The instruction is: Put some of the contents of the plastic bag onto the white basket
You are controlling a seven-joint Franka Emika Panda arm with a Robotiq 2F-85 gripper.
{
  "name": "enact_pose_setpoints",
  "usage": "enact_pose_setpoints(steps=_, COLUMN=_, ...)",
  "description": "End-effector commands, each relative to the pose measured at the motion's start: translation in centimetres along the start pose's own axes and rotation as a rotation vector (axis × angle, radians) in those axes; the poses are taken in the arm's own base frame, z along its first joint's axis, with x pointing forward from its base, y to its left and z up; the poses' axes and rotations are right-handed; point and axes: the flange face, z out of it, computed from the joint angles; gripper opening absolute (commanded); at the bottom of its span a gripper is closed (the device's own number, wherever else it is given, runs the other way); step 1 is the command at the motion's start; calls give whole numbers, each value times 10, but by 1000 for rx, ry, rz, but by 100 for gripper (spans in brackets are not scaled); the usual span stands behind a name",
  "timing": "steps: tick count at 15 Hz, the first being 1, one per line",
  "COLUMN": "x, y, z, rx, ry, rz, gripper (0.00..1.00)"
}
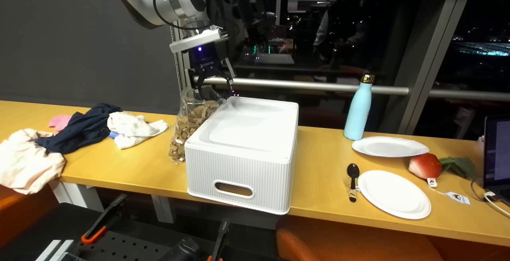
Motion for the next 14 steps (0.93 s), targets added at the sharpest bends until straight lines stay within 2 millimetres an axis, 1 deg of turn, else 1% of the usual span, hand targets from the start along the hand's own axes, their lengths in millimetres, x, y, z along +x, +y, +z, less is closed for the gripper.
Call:
enact_pose_setpoints(steps=1, x=-15, y=-13, z=1, rx=-59, ry=49, rz=-5, gripper=100)
enact_pose_setpoints(steps=3, x=-26, y=-22, z=-5, rx=-62, ry=82, rz=-2, gripper=99)
enact_pose_setpoints(steps=4, x=-34, y=-27, z=-13, rx=-59, ry=99, rz=-2, gripper=75)
enact_pose_setpoints(steps=6, x=-45, y=-33, z=-22, rx=-48, ry=120, rz=-6, gripper=72)
enact_pose_setpoints(steps=7, x=-50, y=-34, z=-27, rx=-46, ry=126, rz=-7, gripper=63)
enact_pose_setpoints(steps=9, x=-58, y=-30, z=-27, rx=-35, ry=123, rz=0, gripper=48)
enact_pose_setpoints(steps=11, x=-63, y=-19, z=-27, rx=-28, ry=128, rz=12, gripper=33)
enact_pose_setpoints(steps=12, x=-65, y=-12, z=-26, rx=-27, ry=132, rz=21, gripper=24)
enact_pose_setpoints(steps=14, x=-65, y=-4, z=-25, rx=-26, ry=139, rz=29, gripper=11)
